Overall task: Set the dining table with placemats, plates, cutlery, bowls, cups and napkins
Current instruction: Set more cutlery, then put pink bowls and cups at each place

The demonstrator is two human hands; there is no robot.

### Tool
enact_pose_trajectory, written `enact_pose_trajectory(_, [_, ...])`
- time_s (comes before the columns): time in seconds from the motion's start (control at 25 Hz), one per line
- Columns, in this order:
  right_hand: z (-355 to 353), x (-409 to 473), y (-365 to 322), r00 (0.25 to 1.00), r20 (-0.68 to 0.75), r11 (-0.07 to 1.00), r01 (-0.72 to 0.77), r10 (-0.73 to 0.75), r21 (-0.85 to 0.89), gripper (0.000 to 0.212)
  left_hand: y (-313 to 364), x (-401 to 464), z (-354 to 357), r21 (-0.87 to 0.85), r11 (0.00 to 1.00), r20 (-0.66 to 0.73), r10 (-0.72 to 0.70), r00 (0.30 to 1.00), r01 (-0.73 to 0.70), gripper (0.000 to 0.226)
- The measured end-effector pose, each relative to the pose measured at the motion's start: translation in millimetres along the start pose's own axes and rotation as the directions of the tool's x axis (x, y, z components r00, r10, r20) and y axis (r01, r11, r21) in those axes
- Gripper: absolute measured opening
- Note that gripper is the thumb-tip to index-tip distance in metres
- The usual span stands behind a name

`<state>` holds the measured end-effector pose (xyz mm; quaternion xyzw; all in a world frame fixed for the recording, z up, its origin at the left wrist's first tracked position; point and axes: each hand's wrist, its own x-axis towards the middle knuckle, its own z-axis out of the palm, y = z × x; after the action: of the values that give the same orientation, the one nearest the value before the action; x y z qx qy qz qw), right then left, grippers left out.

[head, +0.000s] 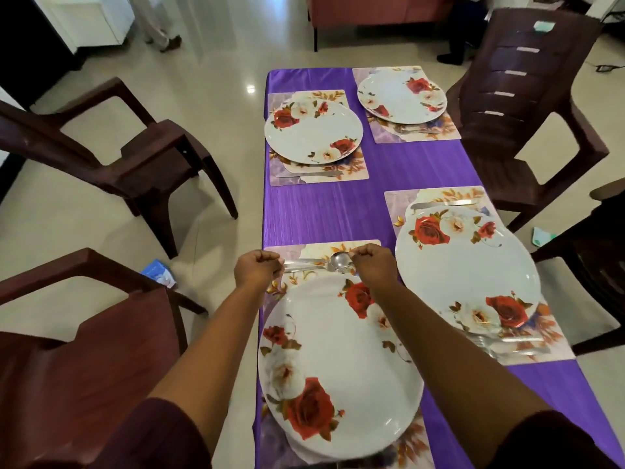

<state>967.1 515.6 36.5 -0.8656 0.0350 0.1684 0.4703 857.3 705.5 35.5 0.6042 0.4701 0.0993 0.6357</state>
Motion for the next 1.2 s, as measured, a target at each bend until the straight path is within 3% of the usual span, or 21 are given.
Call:
enact_pose_trajectory(0.16, [22.1,34.0,4.1,0.999,0.022,0.999,-0.032,0.033,-0.035,0.016,-8.4,39.7,13.6,0.182,0.983,-0.062,0.020,0.998,-0.008,0.013])
enact_pose_trajectory(0.36, [30.6,52.8,12.2,0.997,0.048,0.986,0.072,-0.065,-0.153,0.021,-19.7,60.0,17.9,0.273,0.962,-0.007,0.027,1.000,-0.024,0.005])
enact_pose_trajectory(1.04, [38.0,62.2,18.8,0.998,-0.011,0.971,0.062,-0.066,-0.230,0.021,-15.6,63.3,26.7,0.388,0.922,-0.029,0.015,0.999,-0.002,0.007])
enact_pose_trajectory(1.2, [28.6,49.3,10.1,0.979,-0.096,0.945,0.148,-0.183,-0.292,0.018,-10.6,55.7,25.7,0.445,0.891,-0.147,0.168,0.975,-0.087,0.008])
